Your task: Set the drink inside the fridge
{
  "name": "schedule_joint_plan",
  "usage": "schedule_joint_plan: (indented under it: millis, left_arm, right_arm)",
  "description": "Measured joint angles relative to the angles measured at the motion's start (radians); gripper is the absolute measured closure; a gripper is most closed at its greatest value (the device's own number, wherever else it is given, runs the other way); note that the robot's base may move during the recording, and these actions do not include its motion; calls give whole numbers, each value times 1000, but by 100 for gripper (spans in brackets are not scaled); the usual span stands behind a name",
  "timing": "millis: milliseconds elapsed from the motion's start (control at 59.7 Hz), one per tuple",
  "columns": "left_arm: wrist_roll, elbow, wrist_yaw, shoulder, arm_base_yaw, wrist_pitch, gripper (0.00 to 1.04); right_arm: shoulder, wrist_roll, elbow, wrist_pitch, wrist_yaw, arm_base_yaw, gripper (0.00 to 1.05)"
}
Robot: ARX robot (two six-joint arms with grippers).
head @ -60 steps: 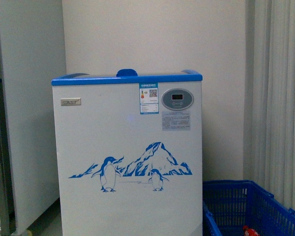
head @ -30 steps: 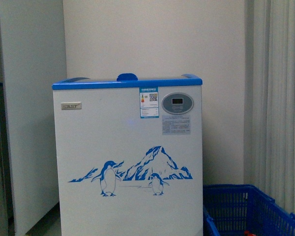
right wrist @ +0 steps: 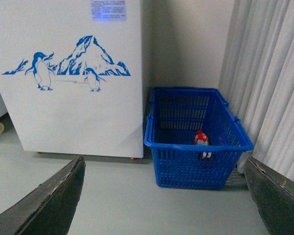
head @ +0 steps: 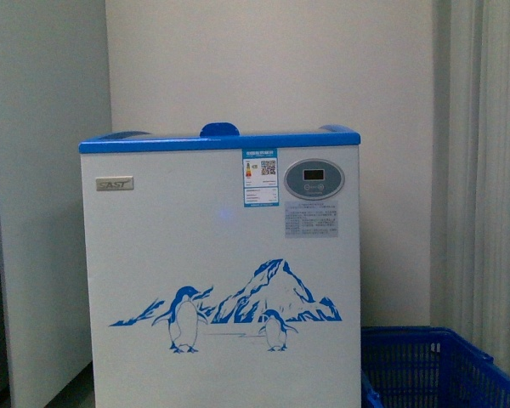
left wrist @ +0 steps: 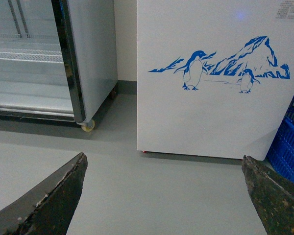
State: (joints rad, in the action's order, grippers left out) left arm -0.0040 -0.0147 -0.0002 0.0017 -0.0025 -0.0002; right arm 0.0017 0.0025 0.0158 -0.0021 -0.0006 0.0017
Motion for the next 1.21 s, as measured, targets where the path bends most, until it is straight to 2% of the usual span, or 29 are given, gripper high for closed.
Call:
schedule_joint_plan:
  millis: [1206]
  left_arm:
    - [0,0,0,0,0,0,8]
  right_arm:
    - [0,0,0,0,0,0,7]
